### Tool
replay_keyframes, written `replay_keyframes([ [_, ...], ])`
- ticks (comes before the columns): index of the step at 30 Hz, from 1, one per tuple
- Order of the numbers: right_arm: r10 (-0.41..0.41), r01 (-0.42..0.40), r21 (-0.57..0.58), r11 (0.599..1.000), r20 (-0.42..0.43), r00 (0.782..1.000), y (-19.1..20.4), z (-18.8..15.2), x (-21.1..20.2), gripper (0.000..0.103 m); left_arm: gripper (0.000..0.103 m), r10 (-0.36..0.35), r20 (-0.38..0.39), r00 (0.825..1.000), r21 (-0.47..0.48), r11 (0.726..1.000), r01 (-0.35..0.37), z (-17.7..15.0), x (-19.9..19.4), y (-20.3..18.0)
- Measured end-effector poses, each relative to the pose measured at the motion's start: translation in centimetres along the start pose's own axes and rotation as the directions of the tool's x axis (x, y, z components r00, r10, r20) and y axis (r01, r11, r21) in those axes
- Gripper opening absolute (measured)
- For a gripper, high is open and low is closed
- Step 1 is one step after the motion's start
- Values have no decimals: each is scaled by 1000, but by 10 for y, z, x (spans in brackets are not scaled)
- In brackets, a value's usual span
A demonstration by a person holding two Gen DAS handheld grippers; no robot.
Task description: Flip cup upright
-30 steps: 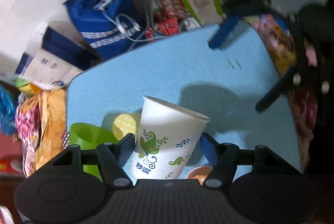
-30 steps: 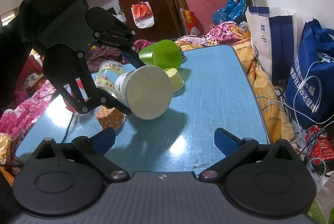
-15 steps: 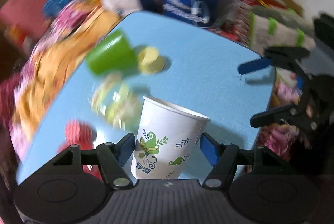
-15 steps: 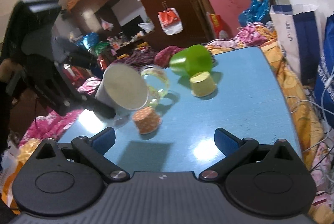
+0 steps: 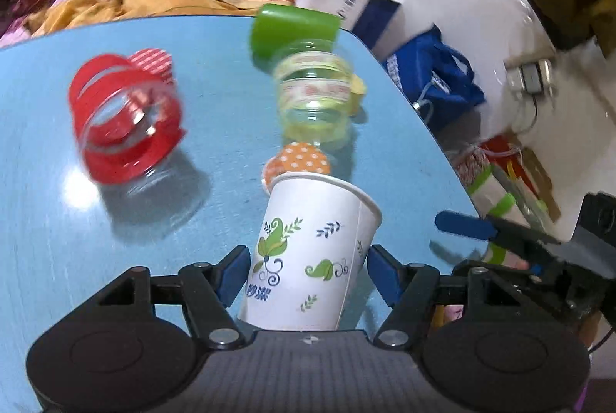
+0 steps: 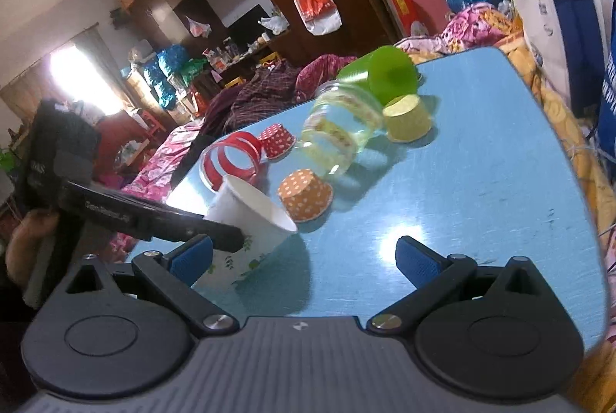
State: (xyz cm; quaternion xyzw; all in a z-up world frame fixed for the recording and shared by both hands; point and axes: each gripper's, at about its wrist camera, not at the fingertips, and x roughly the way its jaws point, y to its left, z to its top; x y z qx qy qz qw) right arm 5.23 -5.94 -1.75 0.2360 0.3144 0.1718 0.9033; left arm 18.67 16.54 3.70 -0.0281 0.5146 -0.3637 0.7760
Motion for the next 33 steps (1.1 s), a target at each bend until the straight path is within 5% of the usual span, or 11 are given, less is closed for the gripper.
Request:
replay_keyframes([
  [5,-2,2,59,998,-11,1000,1,-4,7,102,71,-34,25,999,-53,998,36,-1,1,11],
  [8,-12,12,79,997,0,1000,3,-8,3,102,71,-31,32,999,-27,999,32,0,-4,12],
  [11,-12,11,99,995,10,1000,9,-10,0,102,81,-74,62,995,-2,997,75,-2,-16,17],
  [17,-4,7,126,992,-22,1000,32,-14,20,102,81,-135,86,987,16,991,134,-9,-20,32],
  [28,-125,135,182,974,-67,990,53,-8,49,94,82,-257,210,943,22,966,258,-43,-47,92],
  [33,-192,204,159,966,-86,978,61,-16,60,78,82,-346,247,905,35,937,349,-56,-46,105],
])
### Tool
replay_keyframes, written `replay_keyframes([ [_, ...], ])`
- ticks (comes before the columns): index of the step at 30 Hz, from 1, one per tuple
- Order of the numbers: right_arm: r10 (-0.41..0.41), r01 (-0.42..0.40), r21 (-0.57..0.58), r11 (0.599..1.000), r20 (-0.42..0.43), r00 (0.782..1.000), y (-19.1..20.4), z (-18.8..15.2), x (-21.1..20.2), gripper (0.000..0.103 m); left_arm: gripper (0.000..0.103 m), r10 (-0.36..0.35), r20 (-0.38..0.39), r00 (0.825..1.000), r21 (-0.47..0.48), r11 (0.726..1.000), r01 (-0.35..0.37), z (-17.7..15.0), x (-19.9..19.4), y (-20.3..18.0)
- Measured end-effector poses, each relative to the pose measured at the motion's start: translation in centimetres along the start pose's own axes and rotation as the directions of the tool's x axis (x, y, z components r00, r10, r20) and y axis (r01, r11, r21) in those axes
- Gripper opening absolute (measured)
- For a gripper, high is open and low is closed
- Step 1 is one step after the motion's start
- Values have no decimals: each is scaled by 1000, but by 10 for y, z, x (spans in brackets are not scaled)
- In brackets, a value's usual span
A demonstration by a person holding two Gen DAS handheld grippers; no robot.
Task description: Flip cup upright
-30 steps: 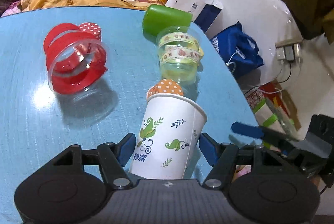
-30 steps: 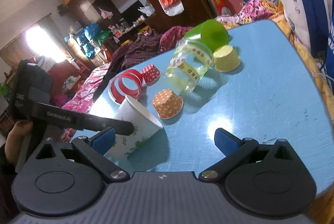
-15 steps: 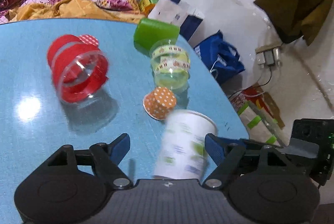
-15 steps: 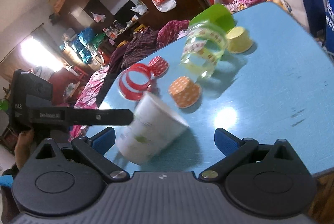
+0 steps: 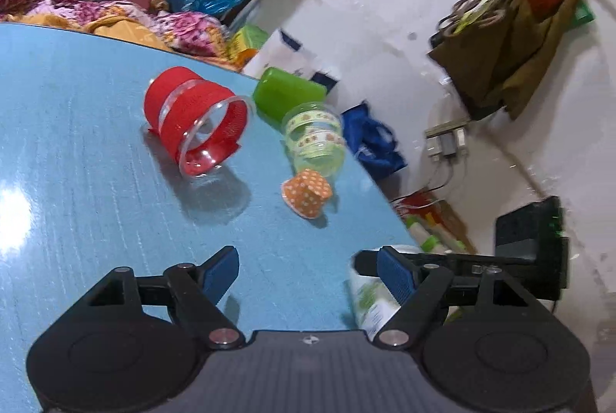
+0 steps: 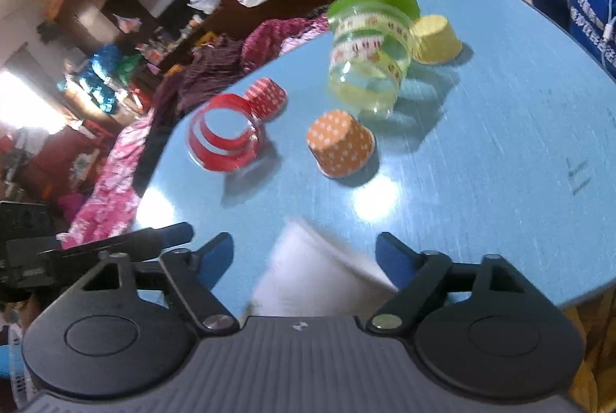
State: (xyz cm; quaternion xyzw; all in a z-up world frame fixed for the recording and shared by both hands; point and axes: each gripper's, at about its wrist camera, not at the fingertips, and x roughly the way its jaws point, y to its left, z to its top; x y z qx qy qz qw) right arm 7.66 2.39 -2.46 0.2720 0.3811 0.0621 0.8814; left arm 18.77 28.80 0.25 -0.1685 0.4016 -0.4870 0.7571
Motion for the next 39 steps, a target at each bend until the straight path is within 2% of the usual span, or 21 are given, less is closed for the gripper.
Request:
replay_keyframes([
  [2,-17,17,-11,1000,9,1000,4,0,1,77,82,-21,6,1000,0,1000,21,-3,-1,3],
  [11,-68,70,-96,993,17,998,18,-4,7,76,82,-21,32,999,-11,1000,22,-4,-4,9],
  [21,-94,102,-157,982,54,994,24,-16,6,75,82,-34,19,999,22,999,33,-8,2,0],
  [31,-38,52,-166,985,87,995,19,-19,0,75,82,-29,44,999,23,999,28,-8,-4,-1],
  [39,-36,56,-216,975,98,995,24,-18,-12,75,82,-26,41,999,44,999,24,-9,-3,-7],
])
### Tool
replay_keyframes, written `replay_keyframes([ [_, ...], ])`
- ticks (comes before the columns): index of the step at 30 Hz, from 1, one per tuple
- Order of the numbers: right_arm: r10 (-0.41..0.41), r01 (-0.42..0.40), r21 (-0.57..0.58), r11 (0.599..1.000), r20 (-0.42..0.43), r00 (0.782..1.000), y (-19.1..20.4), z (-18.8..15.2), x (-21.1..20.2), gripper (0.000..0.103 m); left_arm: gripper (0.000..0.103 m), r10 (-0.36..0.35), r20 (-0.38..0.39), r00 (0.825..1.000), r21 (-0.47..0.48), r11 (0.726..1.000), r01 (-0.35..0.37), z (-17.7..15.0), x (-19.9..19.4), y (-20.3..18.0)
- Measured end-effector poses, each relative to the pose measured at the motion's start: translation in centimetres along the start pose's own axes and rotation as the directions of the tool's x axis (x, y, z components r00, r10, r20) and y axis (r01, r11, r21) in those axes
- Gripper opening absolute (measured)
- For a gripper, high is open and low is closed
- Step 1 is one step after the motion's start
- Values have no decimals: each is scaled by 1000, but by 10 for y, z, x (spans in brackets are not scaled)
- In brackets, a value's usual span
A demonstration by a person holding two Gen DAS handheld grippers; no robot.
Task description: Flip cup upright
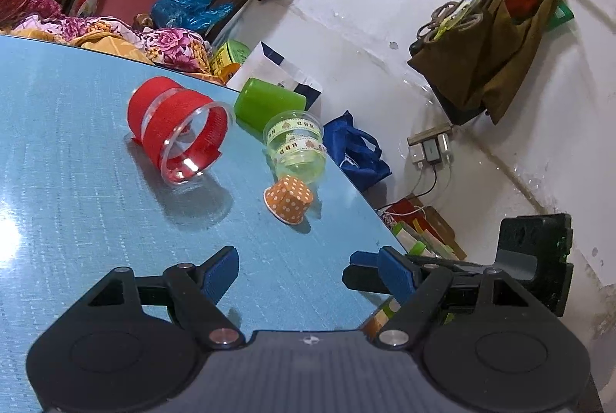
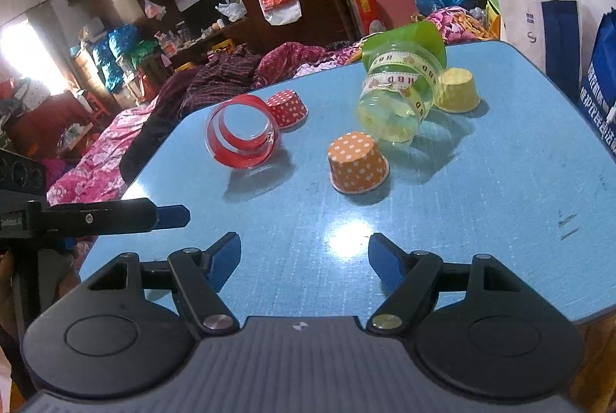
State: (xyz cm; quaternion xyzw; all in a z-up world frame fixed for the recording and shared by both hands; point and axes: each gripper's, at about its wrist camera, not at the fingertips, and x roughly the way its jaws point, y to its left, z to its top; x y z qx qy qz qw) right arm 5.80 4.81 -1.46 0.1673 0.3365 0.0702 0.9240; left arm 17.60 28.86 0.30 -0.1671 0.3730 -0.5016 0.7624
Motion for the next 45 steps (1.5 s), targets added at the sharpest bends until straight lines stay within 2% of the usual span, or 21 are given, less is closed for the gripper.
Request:
replay_keyframes([
  [4,3,-3,-28,1000,-4,1000,3,1,-2,81,82,1,2,1000,11,1000,-1,-1,-2,-3],
  [7,1,-3,-90,996,-19,1000,6,0,-7,87,82,5,7,1000,15,1000,-6,-1,-4,-4],
  [11,-8,-2,-242,970,-38,999,19,-7,-26,100,82,8,19,1000,7,1000,-8,-1,-9,-3],
  [14,17,-36,-348,937,-57,998,33,-20,-44,100,82,16,29,999,7,1000,-16,-5,-15,-5],
  [18,55,-100,-491,865,-106,993,56,-43,-61,101,82,25,48,999,16,1000,-26,-9,-25,-11],
  [23,1,-138,-670,729,-201,980,80,-75,-55,100,82,40,62,997,35,999,-42,-16,-36,-19],
  [28,-14,-182,-709,681,-261,965,84,-75,-48,99,82,37,74,997,70,997,-42,-22,-44,-32],
  [29,-46,-168,-736,656,-261,964,87,-78,-47,98,82,37,74,997,77,996,-43,-23,-45,-34],
  [31,-124,-150,-802,579,-268,955,96,-85,-41,98,82,36,74,997,84,996,-42,-24,-46,-36],
  [36,-254,-206,-898,388,-319,913,117,-94,-25,95,82,25,71,997,93,995,-32,-27,-45,-38],
  [37,-265,-225,-903,367,-333,905,120,-95,-20,95,82,24,70,997,92,995,-31,-28,-45,-37],
  [40,-305,-270,-908,321,-369,878,125,-101,-5,94,82,18,72,997,81,996,-24,-29,-46,-32],
  [42,-327,-289,-909,302,-383,864,125,-107,4,88,82,14,76,997,74,997,-20,-30,-47,-30],
  [45,-324,-310,-905,292,-398,858,129,-111,10,83,82,11,82,997,63,998,-16,-32,-50,-24],
])
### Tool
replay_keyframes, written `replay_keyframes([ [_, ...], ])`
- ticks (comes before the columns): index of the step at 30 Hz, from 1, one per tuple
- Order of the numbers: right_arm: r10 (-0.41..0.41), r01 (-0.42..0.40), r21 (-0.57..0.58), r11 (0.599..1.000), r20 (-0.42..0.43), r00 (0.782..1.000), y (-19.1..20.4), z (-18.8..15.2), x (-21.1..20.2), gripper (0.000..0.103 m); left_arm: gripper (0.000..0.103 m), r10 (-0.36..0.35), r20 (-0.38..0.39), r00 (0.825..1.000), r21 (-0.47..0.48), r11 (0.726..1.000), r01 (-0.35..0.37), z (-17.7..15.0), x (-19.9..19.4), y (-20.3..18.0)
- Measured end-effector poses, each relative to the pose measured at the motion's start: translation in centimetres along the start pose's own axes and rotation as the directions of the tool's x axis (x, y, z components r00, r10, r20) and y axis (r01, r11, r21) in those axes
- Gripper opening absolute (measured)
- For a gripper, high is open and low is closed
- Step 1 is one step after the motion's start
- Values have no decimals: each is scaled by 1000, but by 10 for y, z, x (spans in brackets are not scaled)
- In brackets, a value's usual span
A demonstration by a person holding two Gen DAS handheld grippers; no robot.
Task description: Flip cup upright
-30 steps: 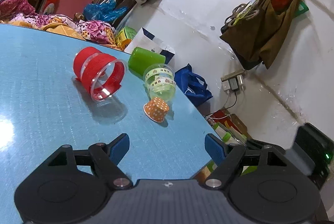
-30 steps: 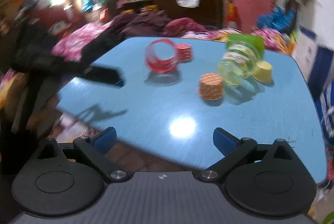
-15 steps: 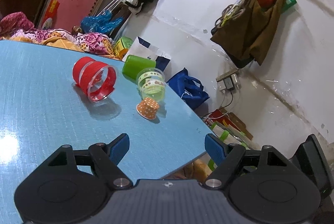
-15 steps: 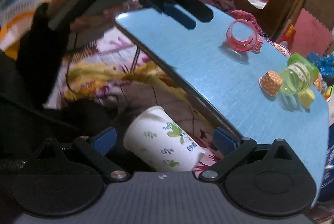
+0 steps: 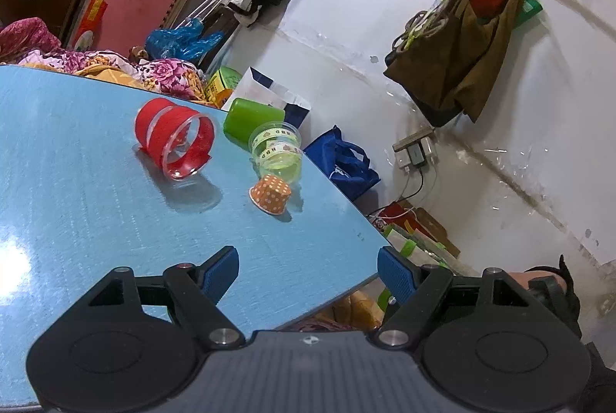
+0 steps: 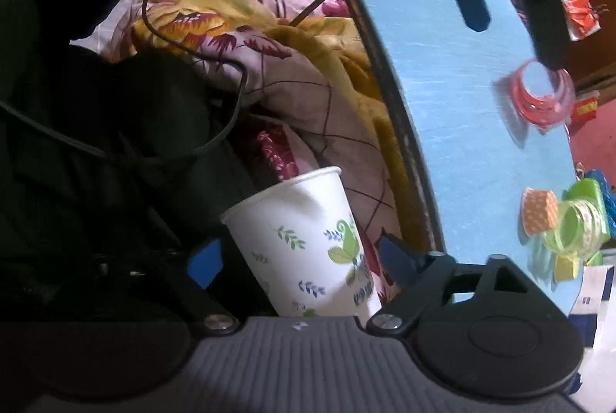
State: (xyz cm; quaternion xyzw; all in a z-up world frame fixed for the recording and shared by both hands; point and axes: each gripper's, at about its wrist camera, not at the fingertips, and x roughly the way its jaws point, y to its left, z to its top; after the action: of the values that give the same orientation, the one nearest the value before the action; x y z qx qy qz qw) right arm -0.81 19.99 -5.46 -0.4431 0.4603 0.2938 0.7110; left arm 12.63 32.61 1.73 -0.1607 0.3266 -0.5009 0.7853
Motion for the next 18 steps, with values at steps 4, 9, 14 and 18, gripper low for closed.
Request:
replay_keyframes([
  [4,5,-5,-6,1000,-8,1000,1,4,5,75,82,-4,2,1000,-10,1000,4,-1,0,3],
  [9,7,-9,52,999,29,1000,-9,0,1,74,82,-5,-1,1000,-15,1000,5,-3,2,6],
  [14,13,-35,176,984,124,992,-29,-21,-20,74,82,-3,2,1000,-19,1000,3,-2,3,7],
  [18,-2,-76,277,958,272,962,-46,-42,-50,74,82,0,13,1000,-14,1000,1,0,0,3],
])
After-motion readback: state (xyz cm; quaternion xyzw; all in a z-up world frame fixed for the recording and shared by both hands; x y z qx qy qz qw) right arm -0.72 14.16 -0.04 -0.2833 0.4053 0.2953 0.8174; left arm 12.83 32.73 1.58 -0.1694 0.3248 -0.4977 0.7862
